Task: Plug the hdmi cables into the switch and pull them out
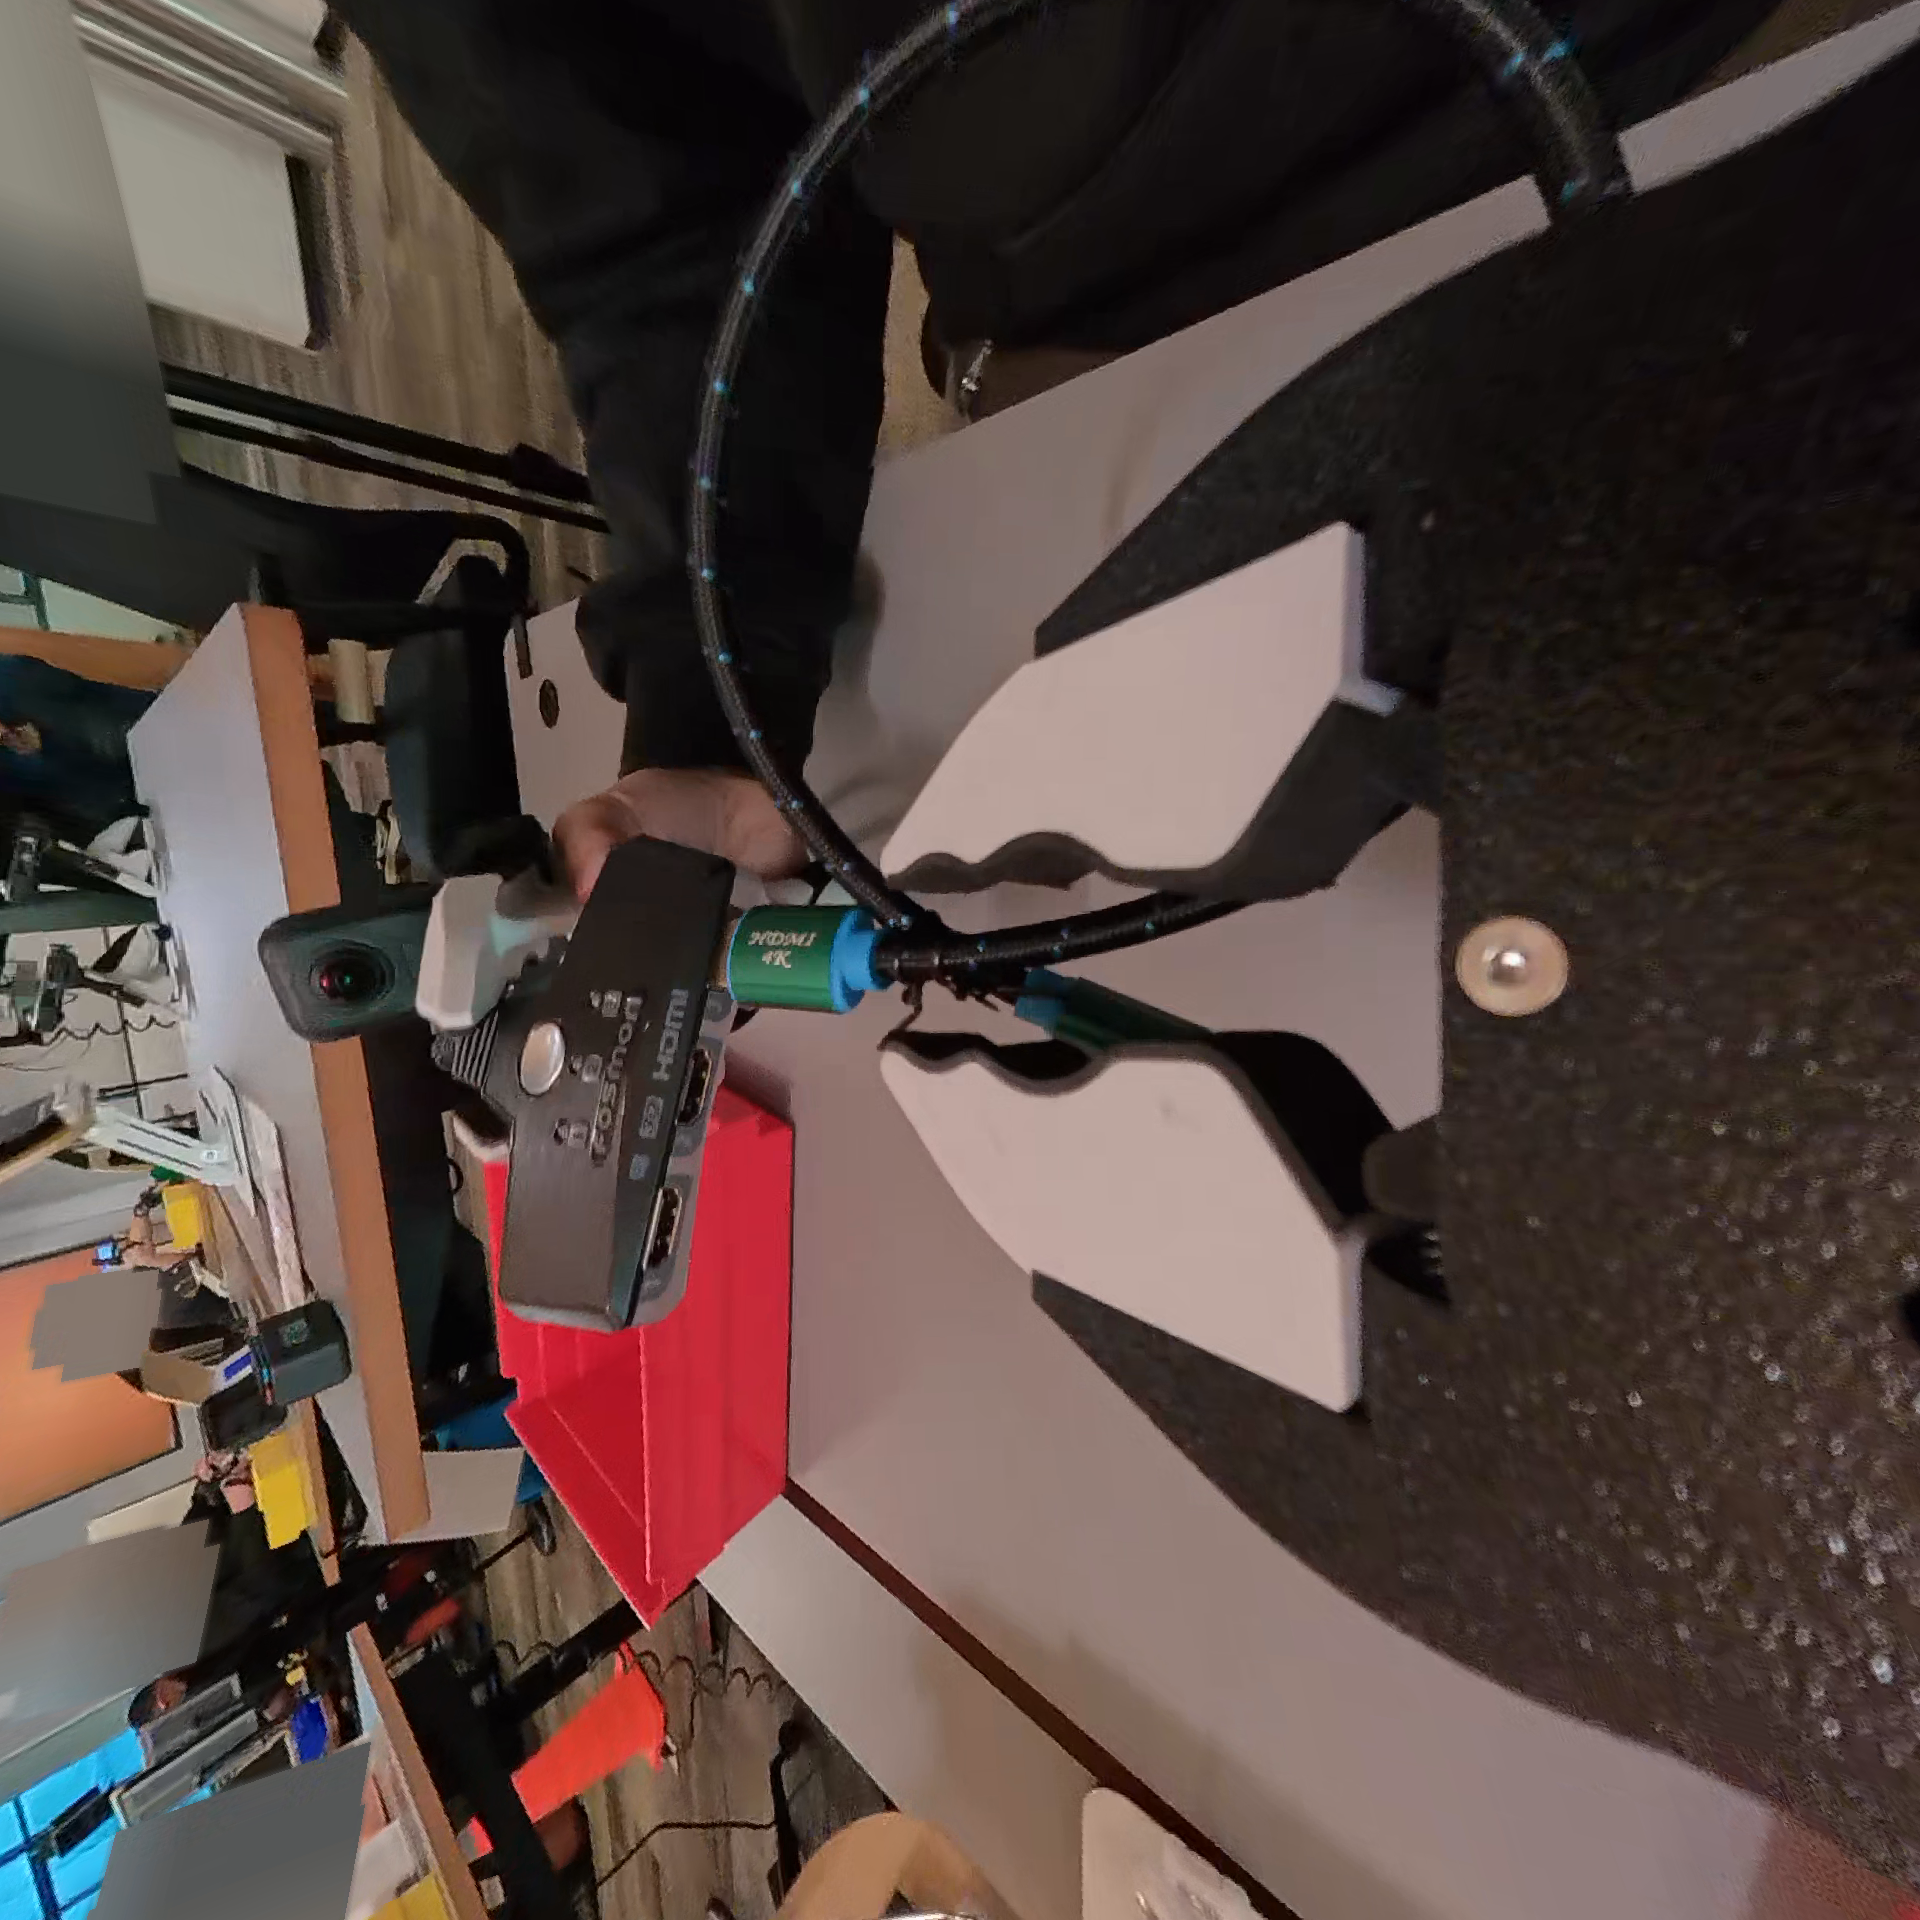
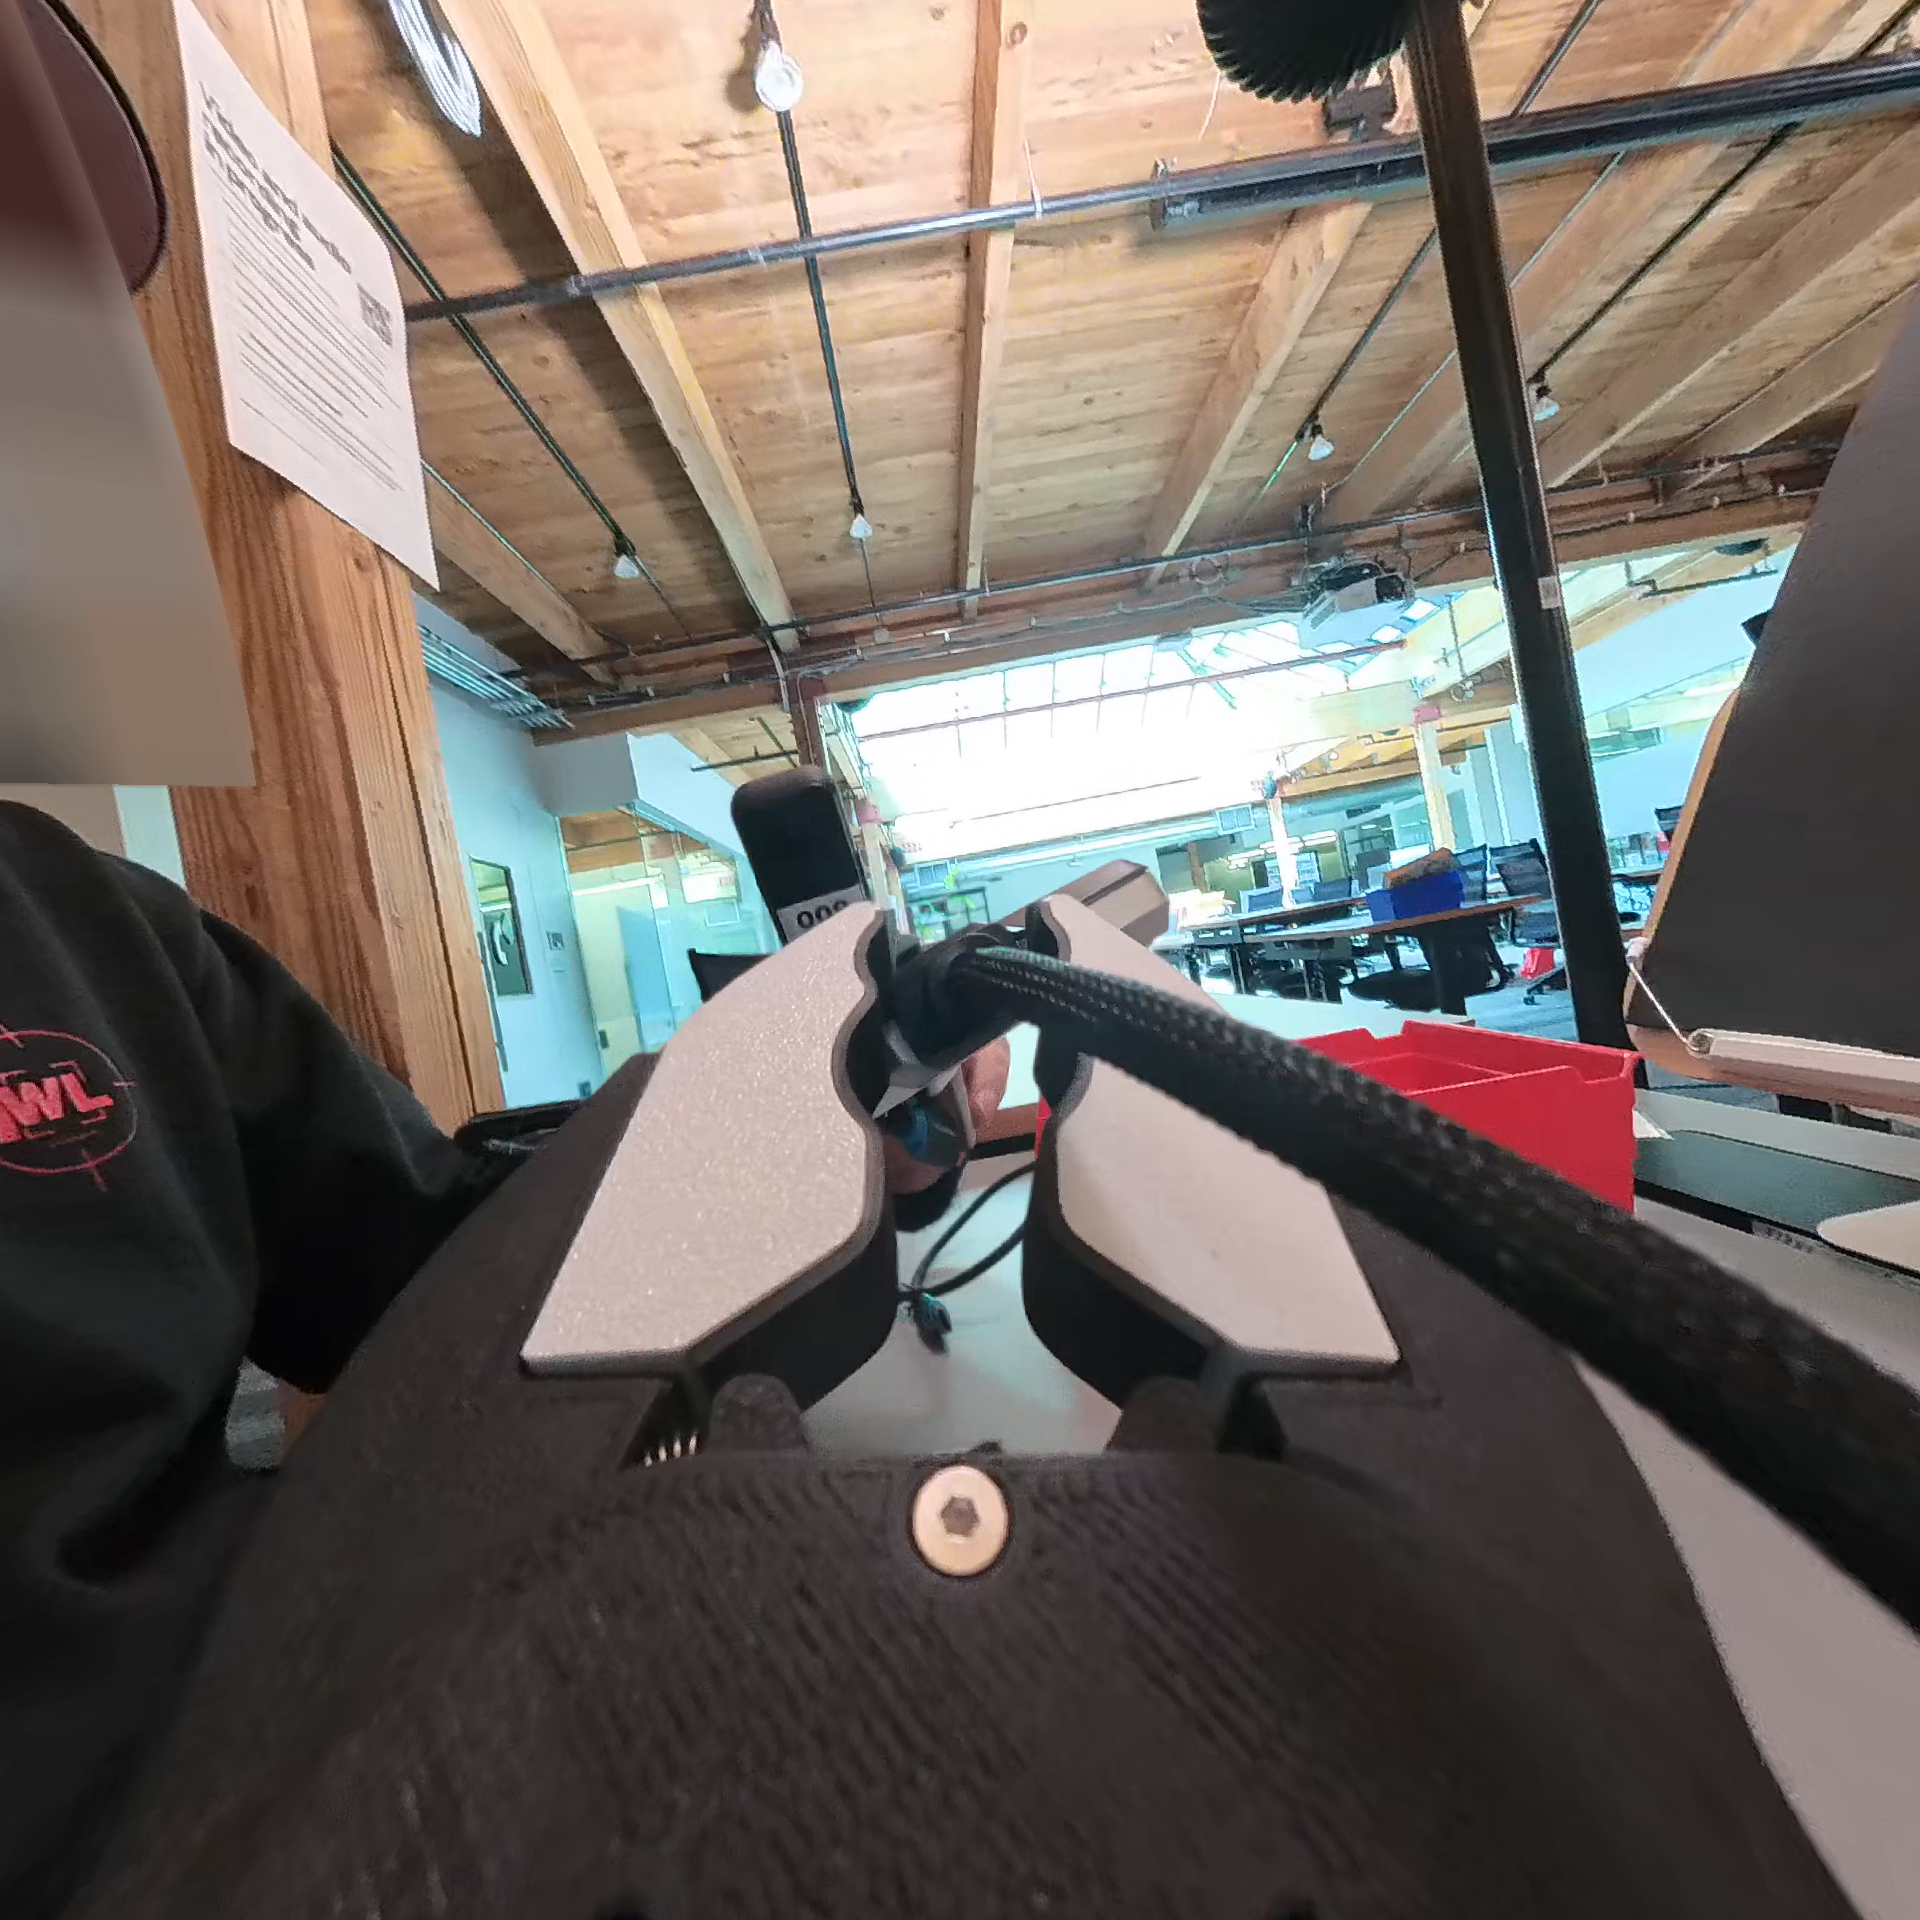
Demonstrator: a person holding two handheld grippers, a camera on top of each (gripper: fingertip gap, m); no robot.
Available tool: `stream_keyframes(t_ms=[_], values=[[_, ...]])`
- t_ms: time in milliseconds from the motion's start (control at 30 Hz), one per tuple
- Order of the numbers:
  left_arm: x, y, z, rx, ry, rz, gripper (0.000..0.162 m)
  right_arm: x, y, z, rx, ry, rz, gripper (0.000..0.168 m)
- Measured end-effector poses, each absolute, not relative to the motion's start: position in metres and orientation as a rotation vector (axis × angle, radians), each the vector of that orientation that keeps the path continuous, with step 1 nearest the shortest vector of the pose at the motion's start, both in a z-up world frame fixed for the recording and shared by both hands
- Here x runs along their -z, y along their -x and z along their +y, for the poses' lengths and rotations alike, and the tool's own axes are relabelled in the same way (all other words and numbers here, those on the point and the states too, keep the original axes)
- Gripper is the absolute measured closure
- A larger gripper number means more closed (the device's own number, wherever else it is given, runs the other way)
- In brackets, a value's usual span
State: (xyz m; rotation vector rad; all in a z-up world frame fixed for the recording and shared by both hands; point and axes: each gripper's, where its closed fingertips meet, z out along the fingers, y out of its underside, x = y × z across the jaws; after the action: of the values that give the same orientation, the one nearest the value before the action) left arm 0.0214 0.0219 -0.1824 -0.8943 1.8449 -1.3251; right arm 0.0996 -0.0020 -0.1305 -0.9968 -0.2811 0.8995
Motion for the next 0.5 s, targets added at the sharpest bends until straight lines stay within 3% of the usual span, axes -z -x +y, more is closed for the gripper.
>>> stream_keyframes(t_ms=[67, 500], values=[[0.186, -0.022, 0.020, 1.262, 0.855, 1.866, 0.145, 0.132, -0.101, -0.001, -0.906, 0.991, -0.273, 0.144], [0.195, -0.025, 0.021, 1.024, 0.843, 1.955, 0.147, 0.141, -0.099, 0.000, -0.886, 0.993, -0.279, 0.143]])
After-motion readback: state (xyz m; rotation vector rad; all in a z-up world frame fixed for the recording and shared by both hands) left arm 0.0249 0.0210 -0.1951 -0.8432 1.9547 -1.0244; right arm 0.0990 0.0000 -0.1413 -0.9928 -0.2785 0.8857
